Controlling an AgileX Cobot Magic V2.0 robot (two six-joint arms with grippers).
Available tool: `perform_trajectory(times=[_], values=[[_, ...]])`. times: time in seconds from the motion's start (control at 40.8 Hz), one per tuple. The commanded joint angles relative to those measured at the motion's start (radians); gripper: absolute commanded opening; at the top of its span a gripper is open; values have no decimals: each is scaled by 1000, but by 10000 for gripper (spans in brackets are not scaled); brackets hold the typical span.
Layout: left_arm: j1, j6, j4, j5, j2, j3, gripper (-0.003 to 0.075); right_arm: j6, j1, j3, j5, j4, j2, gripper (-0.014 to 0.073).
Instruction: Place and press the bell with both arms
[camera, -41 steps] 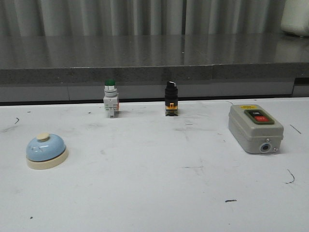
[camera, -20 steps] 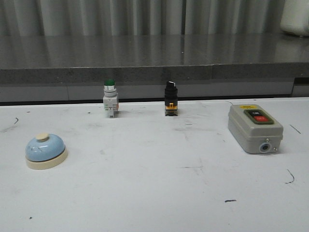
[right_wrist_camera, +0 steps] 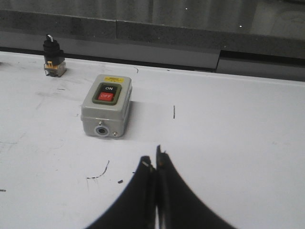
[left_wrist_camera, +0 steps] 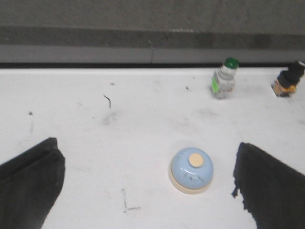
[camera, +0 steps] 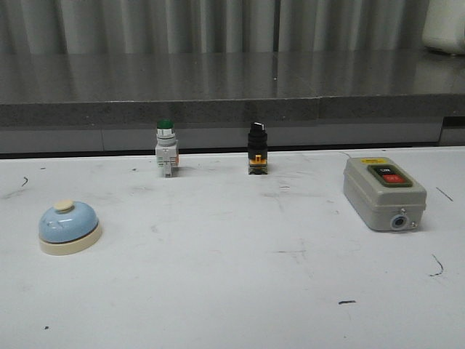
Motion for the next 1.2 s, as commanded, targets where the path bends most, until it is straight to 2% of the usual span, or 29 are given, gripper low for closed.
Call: perform_trajectory(times=[0.0,0.245,0.442,0.908,1.178], values=[[-73,3,-9,-49,95,-67,689,-10,-5,-8,-78,-12,-17,-67],[-184,3,20,131,411,-244,689,-10,-5,-8,-78,-12,-17,-67],[-232,3,38,161,609,-363,689,-10,-5,-8,-78,-12,-17,-67],[-233,3,91,286,968,-599,689,-10,-5,-8,-78,-12,-17,-67],[-233,3,91,340,1062,-657,689,-10,-5,-8,-78,-12,-17,-67]])
